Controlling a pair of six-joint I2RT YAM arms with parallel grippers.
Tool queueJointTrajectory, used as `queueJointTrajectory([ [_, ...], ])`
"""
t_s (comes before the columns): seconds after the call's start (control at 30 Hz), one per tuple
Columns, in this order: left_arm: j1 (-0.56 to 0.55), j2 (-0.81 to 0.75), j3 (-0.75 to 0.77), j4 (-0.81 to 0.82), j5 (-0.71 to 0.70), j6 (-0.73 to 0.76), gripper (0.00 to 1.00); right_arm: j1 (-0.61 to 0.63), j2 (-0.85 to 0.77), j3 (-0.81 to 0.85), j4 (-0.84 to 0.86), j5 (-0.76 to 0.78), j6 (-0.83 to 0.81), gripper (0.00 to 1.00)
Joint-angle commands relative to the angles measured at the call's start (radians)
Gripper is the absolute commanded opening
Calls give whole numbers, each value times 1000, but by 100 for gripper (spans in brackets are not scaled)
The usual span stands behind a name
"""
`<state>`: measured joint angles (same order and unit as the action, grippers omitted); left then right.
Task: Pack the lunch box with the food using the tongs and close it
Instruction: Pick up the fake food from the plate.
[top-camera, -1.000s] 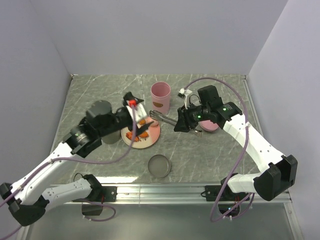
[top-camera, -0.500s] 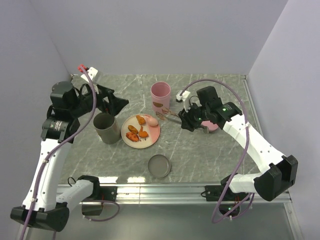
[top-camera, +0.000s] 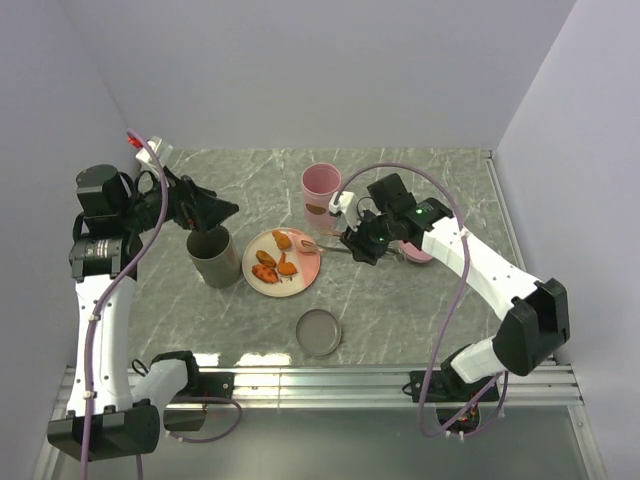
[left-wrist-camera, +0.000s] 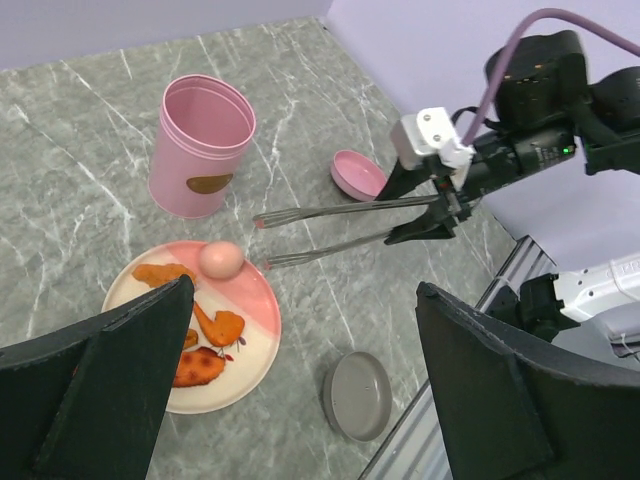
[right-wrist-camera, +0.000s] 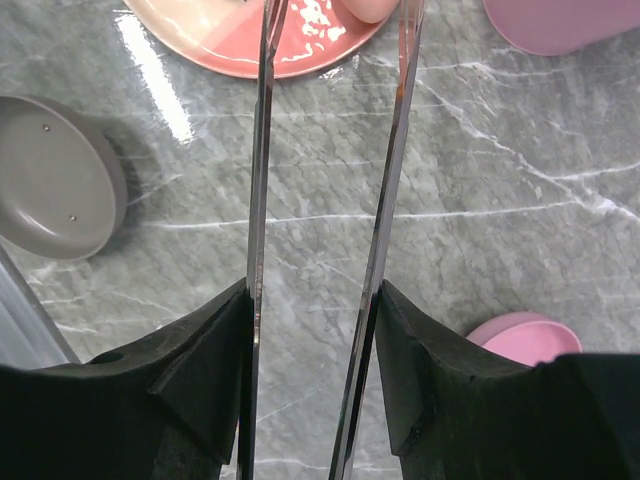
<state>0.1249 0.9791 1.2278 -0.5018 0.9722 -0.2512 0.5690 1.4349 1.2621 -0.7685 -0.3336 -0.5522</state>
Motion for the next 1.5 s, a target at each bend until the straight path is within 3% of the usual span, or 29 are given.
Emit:
queueJointTrajectory([
  [0.0,5,-13,24,-4,22,4,100,9,33,66,49,7,-23,57],
  [0.77,16,-26,-27,-11,29,18,99,38,217,94,121,45,-57,57],
  [1.47,16,-33,-34,-23,10,26,99,52,263,72,149,38,-46,54],
])
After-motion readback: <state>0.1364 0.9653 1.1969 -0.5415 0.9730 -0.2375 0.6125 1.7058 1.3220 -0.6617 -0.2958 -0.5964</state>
